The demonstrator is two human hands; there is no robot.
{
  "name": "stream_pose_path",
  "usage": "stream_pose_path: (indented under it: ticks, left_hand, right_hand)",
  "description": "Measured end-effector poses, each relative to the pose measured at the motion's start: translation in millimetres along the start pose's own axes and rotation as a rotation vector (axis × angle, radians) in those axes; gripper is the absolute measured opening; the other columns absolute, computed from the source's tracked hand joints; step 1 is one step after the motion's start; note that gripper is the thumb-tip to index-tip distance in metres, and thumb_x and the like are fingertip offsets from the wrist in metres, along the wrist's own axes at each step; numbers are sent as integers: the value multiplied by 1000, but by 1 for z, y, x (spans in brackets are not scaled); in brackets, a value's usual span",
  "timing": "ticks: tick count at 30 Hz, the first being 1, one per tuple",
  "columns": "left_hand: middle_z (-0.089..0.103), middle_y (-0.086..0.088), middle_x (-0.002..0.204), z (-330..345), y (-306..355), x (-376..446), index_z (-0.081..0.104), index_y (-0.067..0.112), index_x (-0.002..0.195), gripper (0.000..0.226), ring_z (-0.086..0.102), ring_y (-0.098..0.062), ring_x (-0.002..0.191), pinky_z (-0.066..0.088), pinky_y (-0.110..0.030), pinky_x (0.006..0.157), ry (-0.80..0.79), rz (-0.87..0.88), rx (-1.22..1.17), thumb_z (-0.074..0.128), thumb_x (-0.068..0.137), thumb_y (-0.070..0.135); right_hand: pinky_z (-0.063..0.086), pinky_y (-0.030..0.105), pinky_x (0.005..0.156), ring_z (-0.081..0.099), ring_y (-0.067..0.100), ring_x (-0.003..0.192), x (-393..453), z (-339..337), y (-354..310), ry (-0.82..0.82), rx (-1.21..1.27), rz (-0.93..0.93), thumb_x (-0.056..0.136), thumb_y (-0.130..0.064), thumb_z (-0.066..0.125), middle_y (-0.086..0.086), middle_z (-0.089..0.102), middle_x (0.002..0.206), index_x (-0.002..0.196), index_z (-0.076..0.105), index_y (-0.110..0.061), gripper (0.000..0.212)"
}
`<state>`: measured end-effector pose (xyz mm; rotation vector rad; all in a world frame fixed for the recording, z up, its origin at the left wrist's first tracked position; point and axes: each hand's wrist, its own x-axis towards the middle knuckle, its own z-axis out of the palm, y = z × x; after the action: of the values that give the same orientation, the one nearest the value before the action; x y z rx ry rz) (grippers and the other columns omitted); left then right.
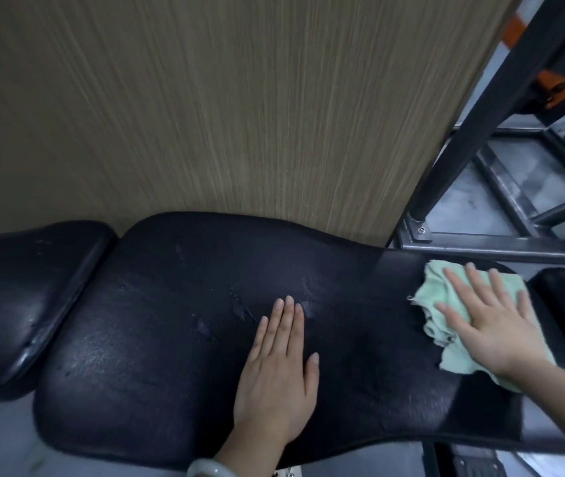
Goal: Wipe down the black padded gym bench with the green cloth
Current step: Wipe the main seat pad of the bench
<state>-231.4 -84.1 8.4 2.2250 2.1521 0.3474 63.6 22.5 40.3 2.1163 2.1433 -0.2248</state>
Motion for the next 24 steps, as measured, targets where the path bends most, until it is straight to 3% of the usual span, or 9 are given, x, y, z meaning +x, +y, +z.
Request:
stream_pose_path:
  ticks: [3, 8, 12, 17, 22, 24]
  left_hand:
    - [28, -10, 155, 1, 0, 1, 33, 4, 145, 62, 22, -20, 144, 19, -36, 110, 6, 2, -16, 30, 96, 40]
    - [27, -11, 155, 6, 0, 3, 34, 3, 145, 61, 22, -20, 144, 19, -37, 110, 0, -1, -7, 27, 98, 41]
    - [29, -11, 154, 6, 0, 3, 36, 2, 144, 63, 24, -21, 143, 21, -38, 109, -17, -9, -18, 12, 101, 42]
    - [30, -10, 154, 4, -2, 4, 36, 1, 144, 64, 25, -21, 143, 21, -38, 109, 12, 22, -36, 32, 93, 39]
    - [27, -9, 155, 3, -2, 4, 33, 3, 145, 62, 21, -17, 145, 19, -36, 111, 3, 5, -23, 29, 95, 38]
    - [26, -9, 156, 4, -2, 4, 32, 3, 146, 62, 19, -17, 145, 18, -36, 111, -2, 0, -9, 28, 95, 38]
  right_hand:
    - [-5, 49, 117, -13, 19, 147, 2, 0, -1, -2, 8, 147, 78, -79, -3, -11, -12, 160, 148, -7, -49, 76]
    - [-6, 58, 114, -17, 27, 146, 16, -5, -40, -53, 16, 234, 86, -70, 3, -3, -19, 159, 148, -14, -43, 70]
    - [-9, 60, 113, -20, 30, 145, 35, -3, -95, -42, 1, 67, 88, -70, 4, -2, -20, 159, 148, -16, -43, 69]
    - [-12, 59, 113, -25, 29, 143, 39, 1, -153, -48, -25, -162, 90, -69, 7, -3, -23, 158, 147, -18, -43, 68]
    - [-16, 52, 114, -31, 18, 141, 15, 3, -142, -47, -12, -402, 79, -77, -4, -10, -24, 157, 145, -17, -49, 74]
    - [-16, 48, 115, -30, 15, 141, 3, 5, -123, -44, -3, -413, 74, -82, -10, -14, -22, 157, 144, -15, -52, 76]
